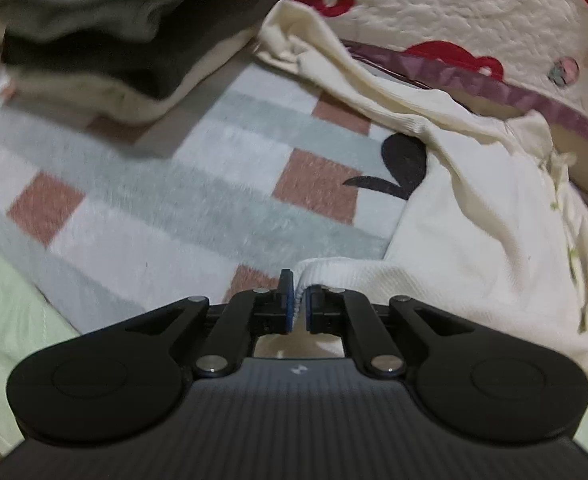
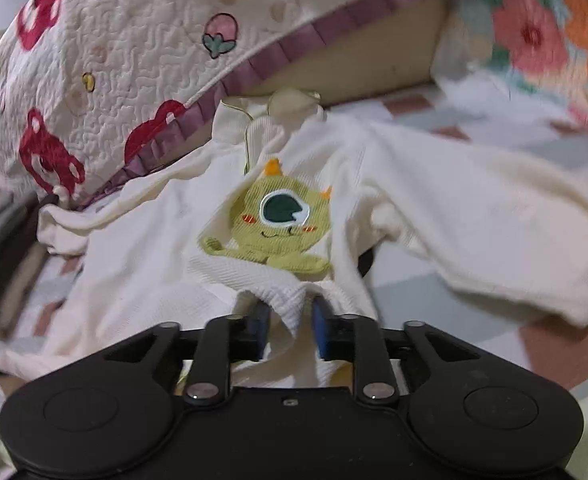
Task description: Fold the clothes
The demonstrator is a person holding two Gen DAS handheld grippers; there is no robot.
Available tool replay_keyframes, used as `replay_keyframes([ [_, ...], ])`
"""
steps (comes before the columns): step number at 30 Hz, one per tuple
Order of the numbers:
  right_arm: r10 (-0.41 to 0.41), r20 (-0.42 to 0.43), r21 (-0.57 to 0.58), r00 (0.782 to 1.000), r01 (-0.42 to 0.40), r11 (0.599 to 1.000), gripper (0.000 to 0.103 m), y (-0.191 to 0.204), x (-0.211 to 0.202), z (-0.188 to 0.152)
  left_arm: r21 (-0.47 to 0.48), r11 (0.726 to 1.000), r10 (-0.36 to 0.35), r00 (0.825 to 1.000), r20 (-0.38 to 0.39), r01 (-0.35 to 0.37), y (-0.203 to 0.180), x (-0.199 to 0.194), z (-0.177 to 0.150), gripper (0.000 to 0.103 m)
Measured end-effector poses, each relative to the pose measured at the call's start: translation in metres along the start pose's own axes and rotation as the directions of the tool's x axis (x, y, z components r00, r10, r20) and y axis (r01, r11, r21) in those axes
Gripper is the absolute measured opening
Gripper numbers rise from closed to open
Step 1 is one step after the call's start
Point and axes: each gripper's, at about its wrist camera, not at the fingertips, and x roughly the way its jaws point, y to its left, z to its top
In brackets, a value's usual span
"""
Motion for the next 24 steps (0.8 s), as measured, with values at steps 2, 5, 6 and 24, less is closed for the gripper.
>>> replay_keyframes([
  [2, -0.024, -0.024, 0.007, 0.999, 0.024, 1.000, 0.046, 0.002, 0.001, -0.006, 0.010, 1.000, 0.002, 1.000, -0.004, -0.002, -0.002, 0.001, -0.001, 0.004],
  [5, -0.047, -0.002, -0.006, 0.999, 0.047, 0.999, 0.047, 0.005, -0.004, -0.023, 0.024, 1.000, 0.005, 1.000, -0.010, -0.005, -0.004, 0.004, -0.003, 0.004],
  [6, -0.052, 0.008, -0.037, 0.999, 0.053, 0.998, 0.047, 0.007, -0.004, -0.026, 0.029, 1.000, 0.006, 1.000, -0.012, -0.006, -0.005, 0.004, -0.003, 0.004],
  [24, -0.218, 0.455, -0.264, 0.863, 0.365, 0.893, 0.002, 0.012, -0.204, -0.034, 0.122, 0.960, -0.250, 0.968, -0.020, 0.250, -0.025, -0.046, -0.012, 0.065],
])
